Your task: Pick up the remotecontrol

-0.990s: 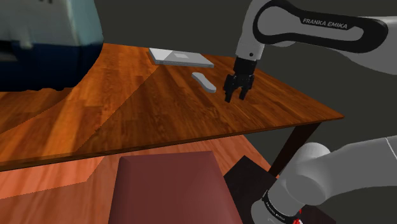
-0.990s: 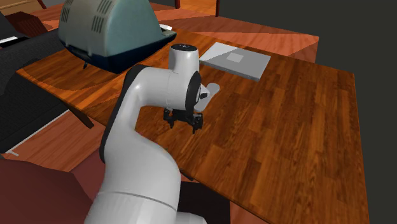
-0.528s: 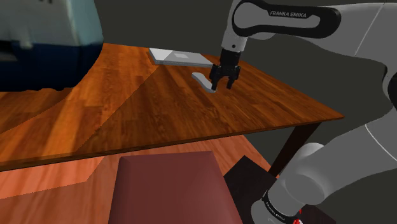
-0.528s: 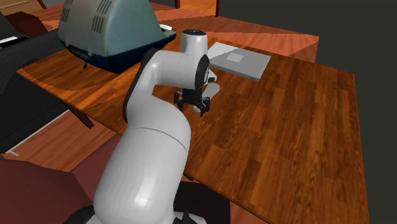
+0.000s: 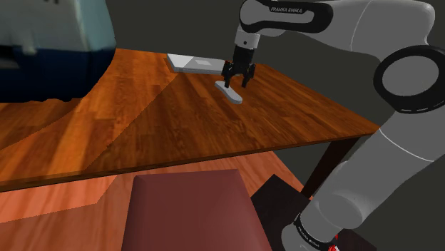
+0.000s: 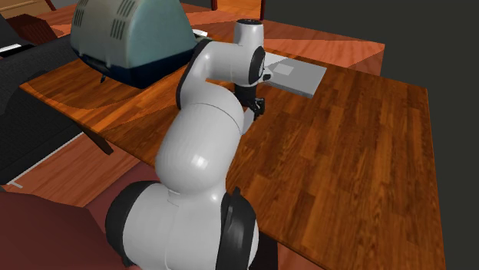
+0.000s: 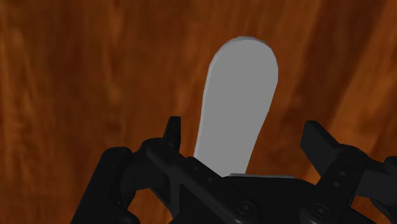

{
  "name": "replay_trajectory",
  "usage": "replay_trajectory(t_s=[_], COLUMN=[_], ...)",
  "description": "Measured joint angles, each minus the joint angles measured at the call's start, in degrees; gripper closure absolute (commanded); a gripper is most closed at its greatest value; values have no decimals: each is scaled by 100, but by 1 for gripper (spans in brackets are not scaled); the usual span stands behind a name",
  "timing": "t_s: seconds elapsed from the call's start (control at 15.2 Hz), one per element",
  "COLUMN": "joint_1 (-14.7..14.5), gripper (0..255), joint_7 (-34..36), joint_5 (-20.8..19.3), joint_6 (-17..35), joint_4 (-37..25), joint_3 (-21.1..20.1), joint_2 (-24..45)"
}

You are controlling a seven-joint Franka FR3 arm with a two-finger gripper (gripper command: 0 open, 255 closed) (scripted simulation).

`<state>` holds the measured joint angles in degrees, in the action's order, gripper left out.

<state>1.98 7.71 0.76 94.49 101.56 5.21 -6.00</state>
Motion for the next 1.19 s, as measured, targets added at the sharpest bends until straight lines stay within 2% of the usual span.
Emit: replay_trajectory(t_s=[0.13, 0.26, 0.73, 0.79, 1.19], joint_1=[42, 55, 53, 54, 54], gripper=[0, 0, 0, 255, 255], joint_7=[-2, 5, 16, 13, 13], joint_5=[0, 4, -1, 0, 3], joint_6=[-37, -8, 488, 514, 546], joint_4=[-473, -652, -159, -144, -133], joint_3=[48, 62, 59, 60, 61], joint_2=[378, 563, 559, 568, 573])
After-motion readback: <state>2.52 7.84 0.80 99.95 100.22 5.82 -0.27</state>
